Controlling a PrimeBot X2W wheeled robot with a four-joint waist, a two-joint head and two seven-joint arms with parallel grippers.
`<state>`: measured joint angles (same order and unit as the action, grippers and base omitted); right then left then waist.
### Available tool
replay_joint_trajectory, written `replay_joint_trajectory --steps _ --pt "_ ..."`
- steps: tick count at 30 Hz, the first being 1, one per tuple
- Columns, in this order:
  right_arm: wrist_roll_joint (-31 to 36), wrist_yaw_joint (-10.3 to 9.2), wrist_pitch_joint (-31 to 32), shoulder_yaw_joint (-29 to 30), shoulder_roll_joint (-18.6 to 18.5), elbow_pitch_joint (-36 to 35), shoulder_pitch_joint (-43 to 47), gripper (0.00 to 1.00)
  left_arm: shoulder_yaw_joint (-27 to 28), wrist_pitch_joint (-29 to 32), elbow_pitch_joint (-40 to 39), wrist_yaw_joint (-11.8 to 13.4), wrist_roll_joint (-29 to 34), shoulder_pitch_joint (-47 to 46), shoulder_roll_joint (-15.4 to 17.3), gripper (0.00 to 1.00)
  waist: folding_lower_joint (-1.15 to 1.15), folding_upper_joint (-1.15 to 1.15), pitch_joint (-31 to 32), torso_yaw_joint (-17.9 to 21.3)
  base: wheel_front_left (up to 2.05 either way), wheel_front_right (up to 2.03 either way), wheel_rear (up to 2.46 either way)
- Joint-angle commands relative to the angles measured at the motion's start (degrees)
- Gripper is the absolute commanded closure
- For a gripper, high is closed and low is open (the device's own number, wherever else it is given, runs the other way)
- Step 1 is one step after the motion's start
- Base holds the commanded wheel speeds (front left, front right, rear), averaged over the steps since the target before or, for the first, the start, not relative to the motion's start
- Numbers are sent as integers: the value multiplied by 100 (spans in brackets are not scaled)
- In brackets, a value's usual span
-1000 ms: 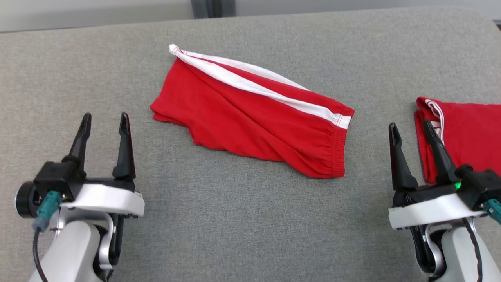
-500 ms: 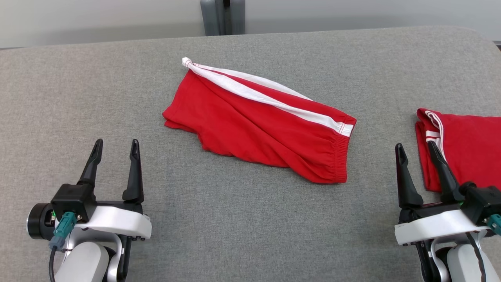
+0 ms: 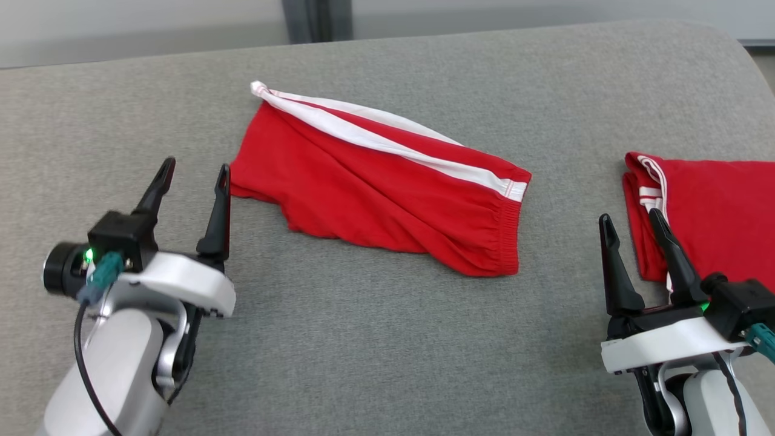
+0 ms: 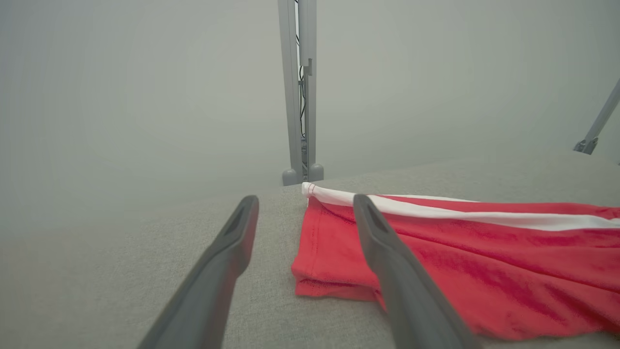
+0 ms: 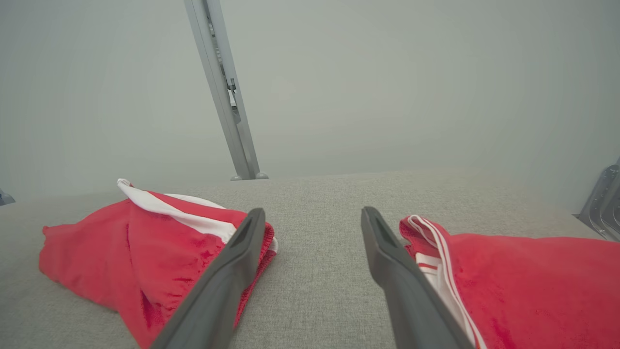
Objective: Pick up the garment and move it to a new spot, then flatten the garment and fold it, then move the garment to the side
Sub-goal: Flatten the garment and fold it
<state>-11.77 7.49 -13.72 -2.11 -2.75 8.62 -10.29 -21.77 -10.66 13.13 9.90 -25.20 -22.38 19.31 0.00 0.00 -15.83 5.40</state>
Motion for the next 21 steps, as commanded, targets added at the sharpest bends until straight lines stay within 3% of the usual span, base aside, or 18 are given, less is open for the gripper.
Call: replay_joint_trajectory --steps 1,11,21 --pt "-38 1 -29 4 -32 0 -61 0 -6 41 69 -54 25 -139 47 0 0 0 -70 77 0 0 0" --pt "-208 1 -111 -162 -31 65 -227 0 -141 577 1728 -803 -411 -1212 -115 0 0 0 -463 488 0 0 0" --pt "-301 1 -153 -212 -31 142 -284 0 -83 1067 3030 -1077 -786 -1542 -225 0 0 0 -589 530 0 0 0"
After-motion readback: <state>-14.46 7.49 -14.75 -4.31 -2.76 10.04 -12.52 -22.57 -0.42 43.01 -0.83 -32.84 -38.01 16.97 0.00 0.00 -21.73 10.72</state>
